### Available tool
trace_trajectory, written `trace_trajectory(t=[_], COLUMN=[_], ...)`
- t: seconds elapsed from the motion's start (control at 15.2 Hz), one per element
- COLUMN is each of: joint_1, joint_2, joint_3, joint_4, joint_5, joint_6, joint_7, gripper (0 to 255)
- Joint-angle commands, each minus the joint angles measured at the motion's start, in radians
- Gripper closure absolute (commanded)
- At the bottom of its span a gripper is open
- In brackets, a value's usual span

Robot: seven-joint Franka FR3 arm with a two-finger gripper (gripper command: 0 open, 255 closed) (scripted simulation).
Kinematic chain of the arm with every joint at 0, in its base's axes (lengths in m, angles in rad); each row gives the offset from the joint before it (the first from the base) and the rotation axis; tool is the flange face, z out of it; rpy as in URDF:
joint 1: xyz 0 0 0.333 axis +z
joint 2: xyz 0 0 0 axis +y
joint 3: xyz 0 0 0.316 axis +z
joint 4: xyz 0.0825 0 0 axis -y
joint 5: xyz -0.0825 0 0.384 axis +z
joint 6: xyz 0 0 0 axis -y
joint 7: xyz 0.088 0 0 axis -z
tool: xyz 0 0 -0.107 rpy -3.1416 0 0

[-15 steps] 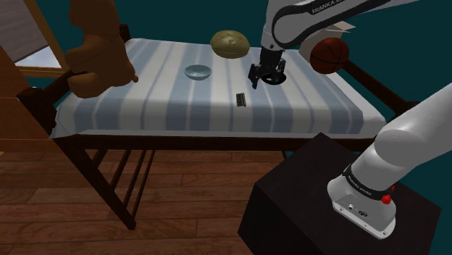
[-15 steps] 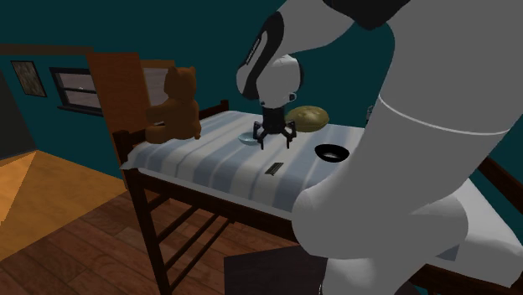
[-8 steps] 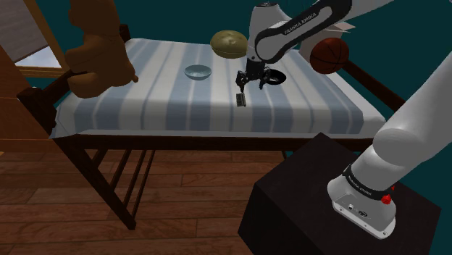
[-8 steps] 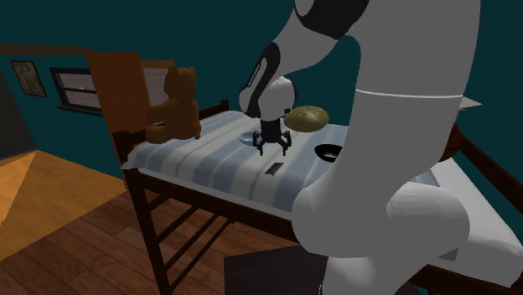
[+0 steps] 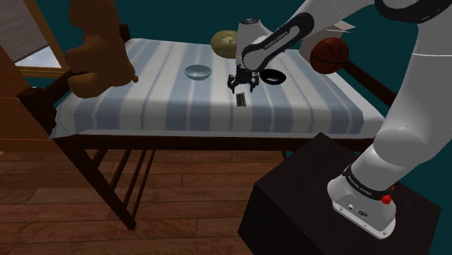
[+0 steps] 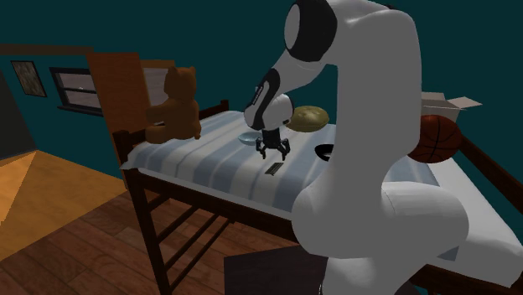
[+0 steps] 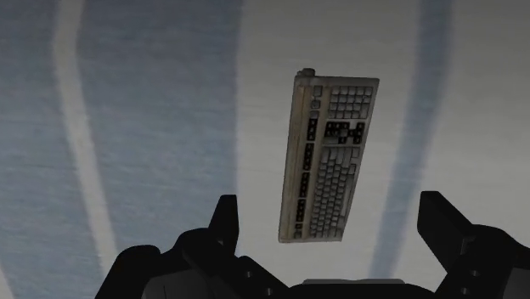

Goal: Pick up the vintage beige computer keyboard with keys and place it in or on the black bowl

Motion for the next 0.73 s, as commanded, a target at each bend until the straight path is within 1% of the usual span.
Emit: trace_trajectory(t=[0.0, 0.4, 0.66], joint_1=[0.007, 0.011, 0.011], joint_2=[0.042, 0.105, 0.111], joint_3=[-0.012, -0.029, -0.031], joint_4=[0.030, 0.035, 0.036], joint_5=[-0.016, -0.043, -0.046], joint_6=[0.013, 0.069, 0.074], joint_7=[0.025, 0.042, 0.044], gripper=[0, 0, 0])
